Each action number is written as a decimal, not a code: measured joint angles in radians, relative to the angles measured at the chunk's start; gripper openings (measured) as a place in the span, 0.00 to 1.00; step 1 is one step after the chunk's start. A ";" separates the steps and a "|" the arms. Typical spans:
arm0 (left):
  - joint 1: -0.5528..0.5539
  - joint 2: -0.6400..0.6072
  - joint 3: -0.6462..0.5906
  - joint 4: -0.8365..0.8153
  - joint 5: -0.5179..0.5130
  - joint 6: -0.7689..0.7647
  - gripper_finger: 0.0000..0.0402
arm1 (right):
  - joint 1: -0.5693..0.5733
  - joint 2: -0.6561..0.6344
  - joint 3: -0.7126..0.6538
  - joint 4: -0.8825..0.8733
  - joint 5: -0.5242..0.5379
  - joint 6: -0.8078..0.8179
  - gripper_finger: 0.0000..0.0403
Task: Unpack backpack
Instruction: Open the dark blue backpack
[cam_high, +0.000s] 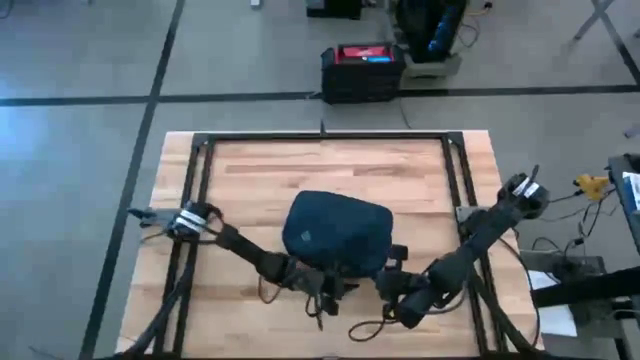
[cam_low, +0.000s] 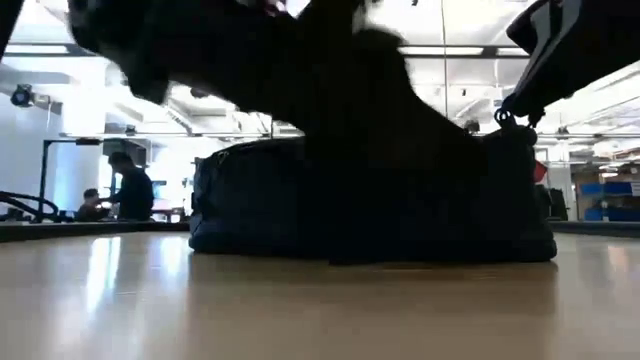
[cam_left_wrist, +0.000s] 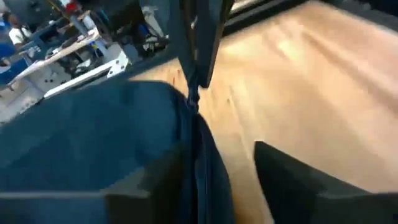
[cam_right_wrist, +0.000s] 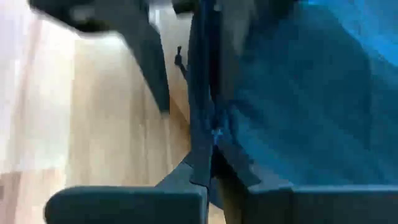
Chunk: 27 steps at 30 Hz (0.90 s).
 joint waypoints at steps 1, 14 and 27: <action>0.004 0.018 0.026 -0.029 -0.025 -0.007 0.57 | 0.000 0.000 0.000 0.000 -0.001 0.000 0.00; -0.066 -0.054 0.119 -0.452 -0.261 -0.067 0.01 | 0.017 0.000 0.000 -0.196 0.000 0.089 0.00; -0.264 -0.503 -0.231 -0.839 -0.543 -0.446 0.00 | 0.027 0.000 -0.017 -0.340 0.030 0.281 0.00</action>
